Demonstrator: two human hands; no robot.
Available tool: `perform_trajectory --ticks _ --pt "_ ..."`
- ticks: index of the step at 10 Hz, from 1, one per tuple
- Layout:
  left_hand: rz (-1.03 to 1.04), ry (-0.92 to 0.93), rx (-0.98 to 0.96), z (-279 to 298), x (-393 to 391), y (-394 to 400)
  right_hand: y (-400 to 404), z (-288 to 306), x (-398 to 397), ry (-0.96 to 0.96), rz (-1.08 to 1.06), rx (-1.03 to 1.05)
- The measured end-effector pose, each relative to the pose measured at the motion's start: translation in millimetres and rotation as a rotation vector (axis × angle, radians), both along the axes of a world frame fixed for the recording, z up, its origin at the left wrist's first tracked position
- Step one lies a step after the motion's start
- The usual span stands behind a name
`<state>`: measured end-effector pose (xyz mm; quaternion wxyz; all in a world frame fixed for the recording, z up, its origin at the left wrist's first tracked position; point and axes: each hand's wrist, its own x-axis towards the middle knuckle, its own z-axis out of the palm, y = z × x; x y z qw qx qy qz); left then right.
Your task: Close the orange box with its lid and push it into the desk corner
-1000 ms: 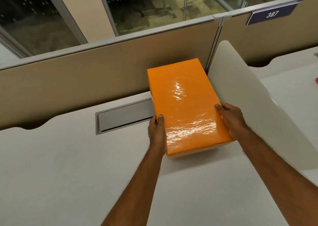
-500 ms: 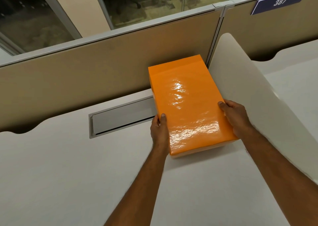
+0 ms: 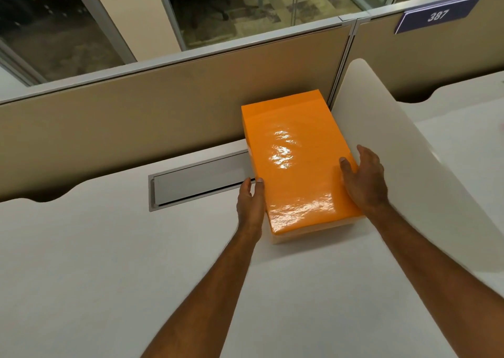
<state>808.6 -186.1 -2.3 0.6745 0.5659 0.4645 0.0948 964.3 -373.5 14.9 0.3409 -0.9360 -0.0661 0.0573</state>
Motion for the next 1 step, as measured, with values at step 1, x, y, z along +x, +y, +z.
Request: perform_trajectory --ticks 1 --pt "-0.010 0.087 0.087 9.6 -11.4 6.0 6.3 6.5 -13.4 -0.107 0.055 -0.093"
